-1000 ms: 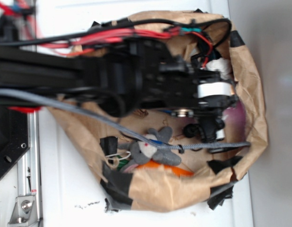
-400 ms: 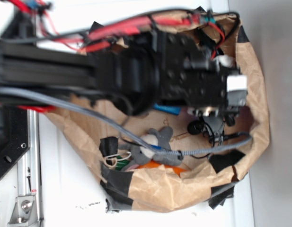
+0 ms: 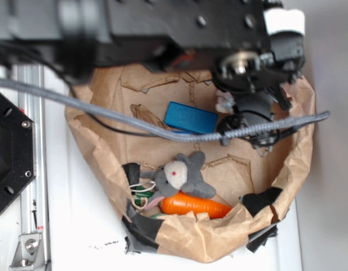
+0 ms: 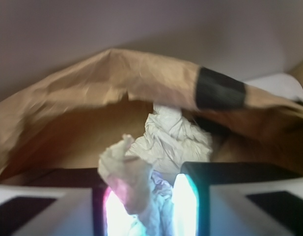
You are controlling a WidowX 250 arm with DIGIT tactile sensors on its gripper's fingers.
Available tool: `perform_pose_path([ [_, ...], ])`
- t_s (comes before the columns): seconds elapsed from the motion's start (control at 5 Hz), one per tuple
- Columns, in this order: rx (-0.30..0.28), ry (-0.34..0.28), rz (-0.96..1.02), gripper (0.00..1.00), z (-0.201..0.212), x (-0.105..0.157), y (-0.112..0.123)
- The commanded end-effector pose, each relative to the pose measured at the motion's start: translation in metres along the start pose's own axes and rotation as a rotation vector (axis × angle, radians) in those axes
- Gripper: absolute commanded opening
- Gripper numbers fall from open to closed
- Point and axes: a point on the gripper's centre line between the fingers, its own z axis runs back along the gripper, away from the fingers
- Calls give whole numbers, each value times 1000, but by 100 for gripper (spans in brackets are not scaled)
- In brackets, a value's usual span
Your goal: Grab the white paper.
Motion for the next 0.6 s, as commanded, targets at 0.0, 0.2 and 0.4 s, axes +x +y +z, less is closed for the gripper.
perform_pose_path([
  [0.0, -102, -21, -71, 0, 72, -13, -14],
  [0.2, -93, 46, -139, 0, 73, -22, -26],
  [0.4, -63, 53, -92, 0, 62, -18, -21],
])
